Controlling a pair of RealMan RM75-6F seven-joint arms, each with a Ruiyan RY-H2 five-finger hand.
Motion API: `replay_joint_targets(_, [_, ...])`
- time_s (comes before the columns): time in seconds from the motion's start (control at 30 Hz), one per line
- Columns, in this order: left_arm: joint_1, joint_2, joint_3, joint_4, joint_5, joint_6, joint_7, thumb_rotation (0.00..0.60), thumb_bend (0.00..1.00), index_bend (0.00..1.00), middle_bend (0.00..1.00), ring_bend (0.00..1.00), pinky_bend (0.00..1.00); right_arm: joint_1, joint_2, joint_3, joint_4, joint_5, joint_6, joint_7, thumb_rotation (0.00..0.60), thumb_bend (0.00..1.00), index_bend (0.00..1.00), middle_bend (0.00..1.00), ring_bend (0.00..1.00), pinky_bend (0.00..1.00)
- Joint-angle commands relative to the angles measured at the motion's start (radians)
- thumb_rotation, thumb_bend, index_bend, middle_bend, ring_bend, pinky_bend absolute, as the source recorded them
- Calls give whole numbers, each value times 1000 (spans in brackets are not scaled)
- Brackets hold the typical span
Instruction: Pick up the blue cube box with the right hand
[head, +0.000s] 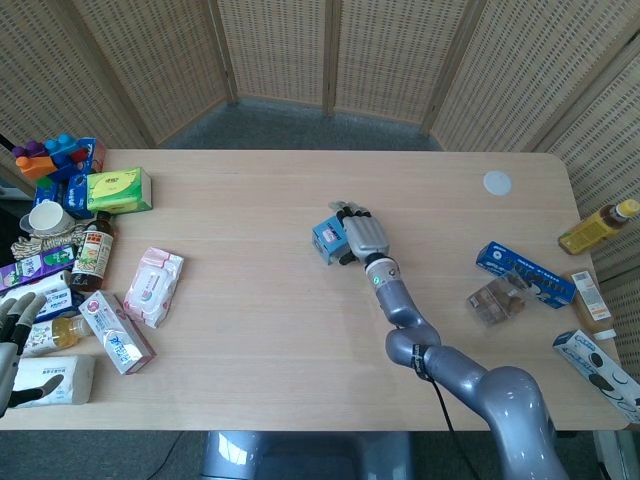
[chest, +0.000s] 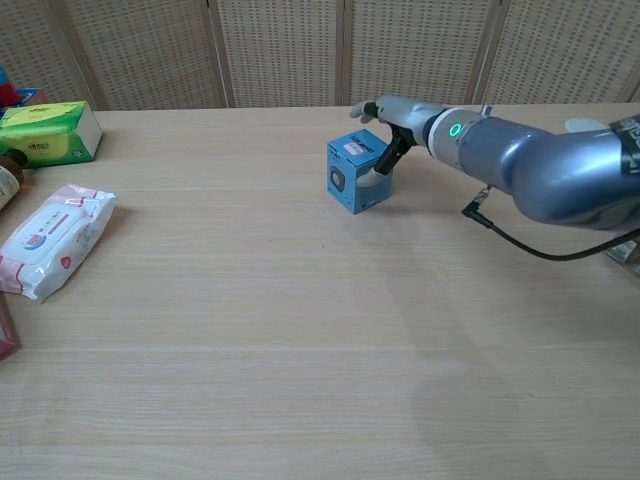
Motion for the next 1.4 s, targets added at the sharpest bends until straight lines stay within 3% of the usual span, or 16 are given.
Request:
replay_joint_targets(0.03, [0, 0, 1, 0, 1, 0, 1, 600, 0, 0, 0, 0, 0, 2, -22, -16, 25, -18, -1, -11, 600, 228, 41, 19, 0, 0])
replay_joint_targets(0.13, [1, 0, 1, 0, 2, 4, -1, 600, 0, 0, 0, 0, 0, 4, -40, -21, 47, -34, 1, -8, 600, 212, 158, 123, 0, 56])
replay_joint_targets(0.3, [2, 2, 1, 1, 4, 7, -6, 600, 0, 0, 0, 0, 0, -2, -53, -21, 68, -72, 38, 26, 600, 97, 379, 284, 48, 167])
replay_joint_targets(0.47, [2, 2, 3, 1, 9, 7, -7, 600, 0, 0, 0, 0, 0, -10, -43, -11, 64, -102, 82, 61, 600, 92, 439, 349, 108, 222])
replay_joint_targets(0.67, [3, 2, 8, -1, 20, 9, -6, 600, 0, 0, 0, 0, 0, -19, 23, 20, -26, -111, 139, 50, 600, 92, 449, 362, 122, 229])
replay_joint_targets(0.87, [0, 1, 12, -4, 34, 5, -5, 600, 0, 0, 0, 0, 0, -50, 164, 71, -265, -81, 225, -54, 600, 102, 453, 366, 123, 229])
replay_joint_targets(1.17, [8, 19, 29, -13, 90, 21, -34, 600, 0, 0, 0, 0, 0, -113, 424, 171, -770, 37, 396, -303, 600, 103, 464, 378, 136, 237])
replay_joint_targets(1.4, [11, 34, 41, -15, 136, 30, -63, 600, 0, 0, 0, 0, 0, -125, 552, 219, -1034, 121, 500, -449, 600, 110, 467, 385, 143, 243])
